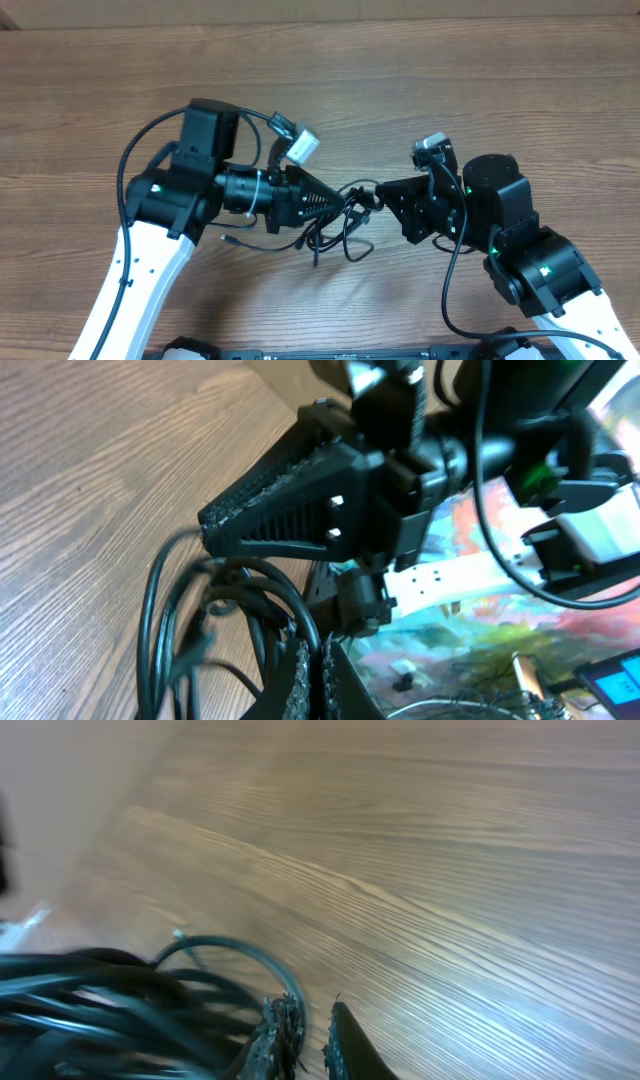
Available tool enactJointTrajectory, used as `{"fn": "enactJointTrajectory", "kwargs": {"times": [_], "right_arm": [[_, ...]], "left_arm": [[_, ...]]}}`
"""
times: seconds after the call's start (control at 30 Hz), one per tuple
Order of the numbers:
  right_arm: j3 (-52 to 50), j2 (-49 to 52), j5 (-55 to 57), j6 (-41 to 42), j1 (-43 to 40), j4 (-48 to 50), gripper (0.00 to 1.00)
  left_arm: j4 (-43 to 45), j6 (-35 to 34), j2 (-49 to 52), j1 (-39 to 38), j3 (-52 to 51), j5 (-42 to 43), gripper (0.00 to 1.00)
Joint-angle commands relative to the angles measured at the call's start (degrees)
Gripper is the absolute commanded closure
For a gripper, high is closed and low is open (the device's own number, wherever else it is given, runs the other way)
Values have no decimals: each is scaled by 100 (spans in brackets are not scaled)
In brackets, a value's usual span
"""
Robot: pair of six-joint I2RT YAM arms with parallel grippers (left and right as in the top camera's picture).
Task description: Untangle cables
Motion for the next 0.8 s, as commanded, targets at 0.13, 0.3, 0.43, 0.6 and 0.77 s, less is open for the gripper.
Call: {"fn": "enactJointTrajectory", "kwargs": {"times": [0.13,0.3,0.43,0.6,0.77], "right_arm": [[107,-39,1720,284,-48,-551,90],[107,-39,1917,302,-116,-745,90],[107,-42,1432,275,-116,-601,91],[107,-42,417,280,-116,-210,46],[107,-42,-767,341,-116,321,31]], "left_arm": [[37,131,-116,573,133,820,96],[31,129,-116,789,133,885,96],[33,131,-116,791,133,896,96],[33,131,-116,791,133,907,96],[39,133,-116,791,133,1091,96]]}}
